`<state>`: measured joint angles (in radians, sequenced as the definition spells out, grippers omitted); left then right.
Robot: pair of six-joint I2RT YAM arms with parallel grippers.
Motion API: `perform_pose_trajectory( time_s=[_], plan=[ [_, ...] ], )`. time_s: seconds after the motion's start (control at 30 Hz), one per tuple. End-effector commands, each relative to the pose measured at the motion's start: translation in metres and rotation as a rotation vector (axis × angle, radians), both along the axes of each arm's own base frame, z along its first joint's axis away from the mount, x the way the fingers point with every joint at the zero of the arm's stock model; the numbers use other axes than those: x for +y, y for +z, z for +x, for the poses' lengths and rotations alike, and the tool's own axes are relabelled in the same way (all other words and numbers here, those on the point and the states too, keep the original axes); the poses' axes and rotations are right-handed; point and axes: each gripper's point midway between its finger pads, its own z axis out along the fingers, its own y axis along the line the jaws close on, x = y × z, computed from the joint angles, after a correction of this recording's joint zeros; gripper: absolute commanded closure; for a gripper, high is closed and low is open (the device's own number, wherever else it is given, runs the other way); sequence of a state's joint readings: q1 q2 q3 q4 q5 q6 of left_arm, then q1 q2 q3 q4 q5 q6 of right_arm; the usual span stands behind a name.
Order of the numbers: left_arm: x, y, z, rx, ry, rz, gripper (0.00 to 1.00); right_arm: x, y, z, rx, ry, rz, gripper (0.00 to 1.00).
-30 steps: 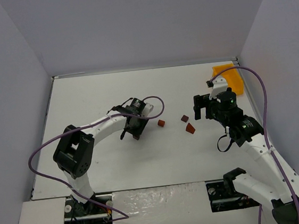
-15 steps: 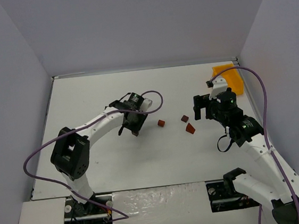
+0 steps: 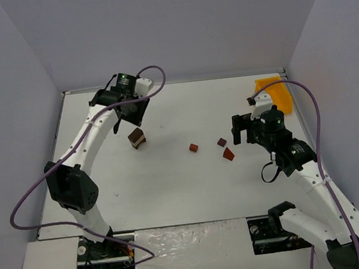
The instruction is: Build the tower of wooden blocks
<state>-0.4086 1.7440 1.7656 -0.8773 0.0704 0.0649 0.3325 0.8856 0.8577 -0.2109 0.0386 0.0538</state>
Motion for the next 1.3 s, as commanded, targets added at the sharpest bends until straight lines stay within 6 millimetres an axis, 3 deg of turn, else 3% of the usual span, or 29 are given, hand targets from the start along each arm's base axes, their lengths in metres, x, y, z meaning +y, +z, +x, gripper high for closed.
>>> perform_pose_trajectory(
  time_s=[0.0, 0.1, 0.33, 1.27],
  plan=[
    [0.019, 0.007, 0.015, -0.002, -0.032, 0.046, 0.9, -0.001, 0.012, 0.004, -0.049, 0.001, 0.007, 0.0],
    [0.026, 0.005, 0.026, 0.002, -0.028, 0.031, 0.9, -0.002, 0.012, 0.004, -0.051, 0.001, 0.003, 0.0],
    [0.021, -0.005, 0.039, 0.017, -0.07, 0.022, 0.9, -0.002, 0.011, 0.004, -0.049, 0.003, -0.005, 0.0],
    [0.014, -0.027, 0.044, 0.072, -0.083, 0.007, 0.9, -0.007, 0.004, 0.003, -0.039, -0.006, -0.036, 0.0]
  ],
)
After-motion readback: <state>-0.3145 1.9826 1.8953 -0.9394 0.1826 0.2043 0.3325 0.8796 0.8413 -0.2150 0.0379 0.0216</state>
